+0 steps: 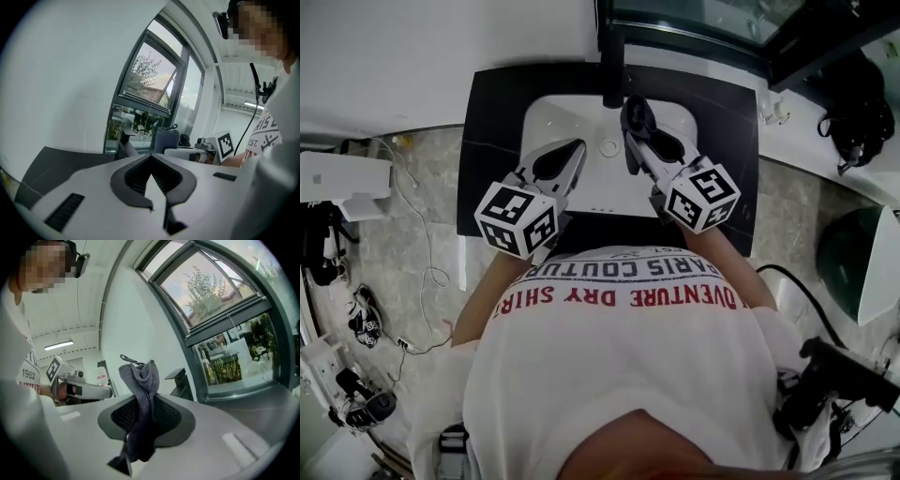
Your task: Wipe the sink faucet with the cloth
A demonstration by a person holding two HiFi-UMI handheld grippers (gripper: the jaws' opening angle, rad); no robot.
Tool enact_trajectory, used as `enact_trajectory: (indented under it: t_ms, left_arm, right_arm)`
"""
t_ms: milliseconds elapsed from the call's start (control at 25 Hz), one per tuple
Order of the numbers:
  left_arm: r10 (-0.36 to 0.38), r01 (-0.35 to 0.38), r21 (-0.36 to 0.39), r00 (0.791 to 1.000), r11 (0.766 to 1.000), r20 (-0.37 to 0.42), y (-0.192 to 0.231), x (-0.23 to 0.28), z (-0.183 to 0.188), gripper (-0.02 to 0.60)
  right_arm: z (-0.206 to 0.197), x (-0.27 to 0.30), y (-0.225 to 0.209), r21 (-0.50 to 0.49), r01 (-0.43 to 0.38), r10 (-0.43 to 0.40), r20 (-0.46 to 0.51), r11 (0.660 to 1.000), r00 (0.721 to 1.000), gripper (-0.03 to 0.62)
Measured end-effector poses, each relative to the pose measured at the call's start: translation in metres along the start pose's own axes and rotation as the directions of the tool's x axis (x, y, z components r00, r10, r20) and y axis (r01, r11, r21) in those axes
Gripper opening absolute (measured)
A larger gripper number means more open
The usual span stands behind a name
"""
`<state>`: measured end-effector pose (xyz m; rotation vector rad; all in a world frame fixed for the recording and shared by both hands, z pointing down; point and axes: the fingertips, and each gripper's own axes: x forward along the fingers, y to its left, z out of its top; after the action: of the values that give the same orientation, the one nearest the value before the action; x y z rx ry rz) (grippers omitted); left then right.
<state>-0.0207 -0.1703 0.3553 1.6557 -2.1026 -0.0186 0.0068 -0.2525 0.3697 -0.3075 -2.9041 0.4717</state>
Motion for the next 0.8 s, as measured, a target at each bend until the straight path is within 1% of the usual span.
enact_trajectory:
  t_ms: [120,280,360,440,520,600,640,720,800]
  left_arm:
    - [-0.005,0.005,0.019,1.000,1.000,0.007,0.001,-0.014,0.007,0.002]
    - [-0.031,0.031,0.011,0.999,0.999,0.036,0.018,-0.024,0.014,0.002]
    - [-0.051,0.051,0.017,0.998,0.999,0.031,0.040,-0.034,0.015,0.002]
    - [-0.068,0.068,0.021,0.998,0.997,0.015,0.073,-0.048,0.016,0.002]
    - [-0.087,0.088,0.017,0.996,0.996,-0.009,0.110,-0.064,0.014,0.002]
    - [-0.118,0.119,0.023,0.992,0.993,-0.040,0.145,-0.080,0.010,0.002]
    - [-0.135,0.137,0.031,0.989,0.990,-0.057,0.161,-0.086,0.009,0.002]
    - [-0.175,0.179,0.047,0.981,0.983,-0.084,0.188,-0.096,0.010,0.002]
    - [-0.220,0.227,0.059,0.970,0.972,-0.103,0.204,-0.104,0.010,0.002]
  right_arm:
    - [-0.003,0.004,0.027,-0.014,-0.023,0.023,-0.010,1.000,1.000,0.077]
    - [-0.009,0.026,0.051,-0.037,-0.023,0.022,-0.025,0.999,0.999,0.077]
    - [-0.011,0.050,0.063,-0.041,-0.011,0.010,-0.030,0.999,0.999,0.077]
    - [-0.011,0.083,0.073,-0.049,0.016,-0.018,-0.032,0.999,0.999,0.077]
    - [-0.012,0.116,0.082,-0.060,0.067,-0.069,-0.024,0.996,0.997,0.077]
    - [-0.015,0.141,0.090,-0.066,0.148,-0.148,0.005,0.987,0.989,0.077]
    - [-0.016,0.151,0.092,-0.063,0.196,-0.195,0.023,0.979,0.981,0.077]
    - [-0.017,0.166,0.094,-0.040,0.293,-0.291,0.054,0.955,0.955,0.077]
    - [-0.018,0.175,0.098,-0.009,0.379,-0.377,0.079,0.925,0.923,0.077]
